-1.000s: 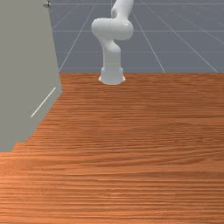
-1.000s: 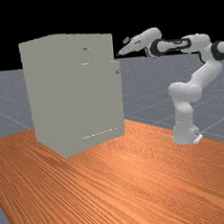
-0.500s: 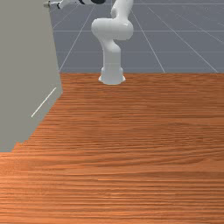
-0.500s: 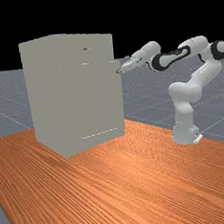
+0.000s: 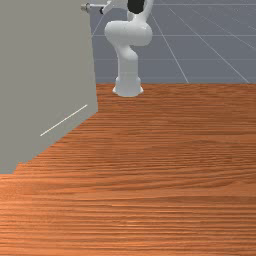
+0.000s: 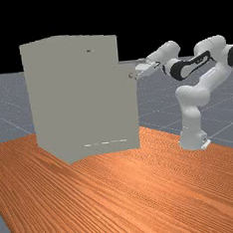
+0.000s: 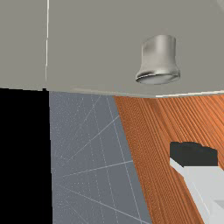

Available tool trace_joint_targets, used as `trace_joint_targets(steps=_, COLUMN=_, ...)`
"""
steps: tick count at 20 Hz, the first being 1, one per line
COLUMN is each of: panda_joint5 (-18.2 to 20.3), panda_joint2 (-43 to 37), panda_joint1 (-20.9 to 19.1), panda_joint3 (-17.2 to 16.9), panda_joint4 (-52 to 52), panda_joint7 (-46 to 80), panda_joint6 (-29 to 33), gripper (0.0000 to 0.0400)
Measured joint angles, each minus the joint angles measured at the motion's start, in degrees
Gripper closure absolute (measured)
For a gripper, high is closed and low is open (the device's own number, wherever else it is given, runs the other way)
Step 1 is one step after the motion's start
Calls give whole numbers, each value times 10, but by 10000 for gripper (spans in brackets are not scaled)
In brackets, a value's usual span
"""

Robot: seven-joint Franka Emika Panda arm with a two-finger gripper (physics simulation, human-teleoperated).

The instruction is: Open the cabinet door

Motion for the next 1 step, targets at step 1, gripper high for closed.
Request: trace_joint_targets(steps=1, panda_joint5=1, panda_joint2=3, panda_joint1=0, panda_joint3=27, panda_joint4=2, panda_joint7=21, panda_joint6=1, gripper=0)
